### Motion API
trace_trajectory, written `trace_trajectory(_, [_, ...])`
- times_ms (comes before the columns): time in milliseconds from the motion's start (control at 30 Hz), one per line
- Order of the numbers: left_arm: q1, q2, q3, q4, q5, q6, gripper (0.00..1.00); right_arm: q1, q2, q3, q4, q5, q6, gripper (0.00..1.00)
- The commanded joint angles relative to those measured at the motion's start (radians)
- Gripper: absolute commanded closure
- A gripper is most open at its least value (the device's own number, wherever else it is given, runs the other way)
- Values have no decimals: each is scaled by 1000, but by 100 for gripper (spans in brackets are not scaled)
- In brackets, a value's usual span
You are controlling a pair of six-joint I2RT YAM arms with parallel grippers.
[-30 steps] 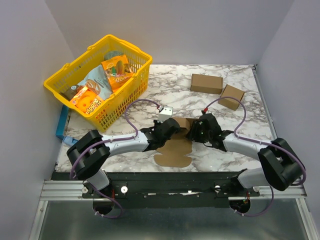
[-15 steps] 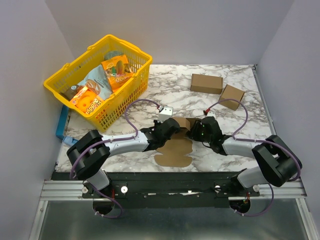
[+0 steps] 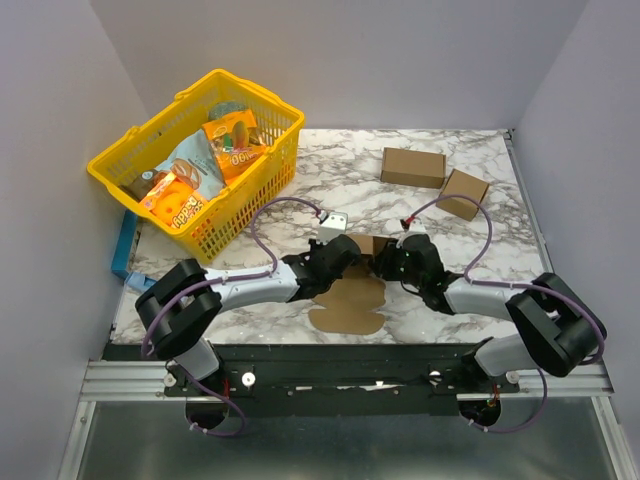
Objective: Fold the paper box
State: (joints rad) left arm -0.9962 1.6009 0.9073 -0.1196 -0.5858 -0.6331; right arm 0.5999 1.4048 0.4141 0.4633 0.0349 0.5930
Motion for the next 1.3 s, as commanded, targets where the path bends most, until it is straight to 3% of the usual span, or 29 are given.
trace_trajectory(0, [-13,31,24,-9,53,-8,89,11,26,20,80,-29,-25,69])
trace_trajectory(867, [-50,94,77,-9,75,-10,90,93,181,74,210,-41,-21,70])
trace_trajectory(1267, [-45,83,71,-40,31,-10,90,118,185,107,103,66,-15,68])
